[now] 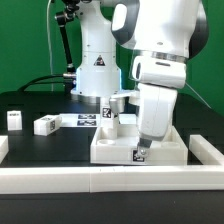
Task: Assemble square table
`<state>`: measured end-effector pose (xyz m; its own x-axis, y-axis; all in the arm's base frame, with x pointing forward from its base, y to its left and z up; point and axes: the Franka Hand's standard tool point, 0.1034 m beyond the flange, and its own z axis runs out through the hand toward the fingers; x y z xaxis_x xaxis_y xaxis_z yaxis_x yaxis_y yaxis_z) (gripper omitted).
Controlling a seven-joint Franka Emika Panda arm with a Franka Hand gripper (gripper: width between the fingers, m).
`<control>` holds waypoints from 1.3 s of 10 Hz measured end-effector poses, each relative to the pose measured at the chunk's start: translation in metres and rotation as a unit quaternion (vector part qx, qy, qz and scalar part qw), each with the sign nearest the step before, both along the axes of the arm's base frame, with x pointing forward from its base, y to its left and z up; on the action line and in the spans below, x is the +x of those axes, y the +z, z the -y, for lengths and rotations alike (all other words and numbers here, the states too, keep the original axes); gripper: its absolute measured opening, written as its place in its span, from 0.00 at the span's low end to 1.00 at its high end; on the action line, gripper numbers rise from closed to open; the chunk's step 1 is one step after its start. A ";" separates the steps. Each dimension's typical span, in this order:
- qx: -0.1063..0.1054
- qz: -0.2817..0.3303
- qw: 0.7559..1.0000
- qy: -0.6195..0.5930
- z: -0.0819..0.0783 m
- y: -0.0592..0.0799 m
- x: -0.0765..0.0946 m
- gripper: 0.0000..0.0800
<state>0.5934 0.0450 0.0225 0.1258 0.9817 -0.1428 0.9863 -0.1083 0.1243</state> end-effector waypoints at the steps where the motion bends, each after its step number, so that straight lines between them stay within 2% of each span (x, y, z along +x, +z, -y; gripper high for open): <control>1: 0.002 0.005 1.000 0.007 -0.007 0.002 0.008 0.08; 3: 0.000 -0.004 1.000 0.015 -0.024 0.002 0.021 0.08; 4: -0.010 -0.006 1.000 0.027 -0.026 0.002 0.030 0.08; 5: -0.011 -0.007 1.000 0.026 -0.024 0.001 0.029 0.08; 6: -0.011 -0.007 1.000 0.025 -0.023 0.001 0.029 0.18; 7: -0.011 -0.007 1.000 0.025 -0.022 0.001 0.029 0.18; 8: -0.012 -0.010 1.000 0.024 -0.021 0.000 0.028 0.35; 9: -0.014 -0.023 0.999 0.022 -0.021 0.000 0.021 0.58; 10: -0.019 -0.038 0.999 0.017 -0.018 0.007 0.016 0.73; 11: -0.019 -0.033 0.999 0.016 -0.017 0.019 0.019 0.73; 12: -0.021 -0.029 0.999 0.018 -0.013 0.032 0.016 0.80; 13: -0.022 -0.028 0.999 0.016 -0.005 0.046 0.006 0.81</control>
Offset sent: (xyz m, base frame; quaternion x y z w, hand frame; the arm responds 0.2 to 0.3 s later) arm 0.0382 0.0376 0.0006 0.0023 -0.0020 -0.0406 0.9992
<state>0.5997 0.0501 0.0684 0.0860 0.9775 -0.1925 0.9946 -0.0730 0.0736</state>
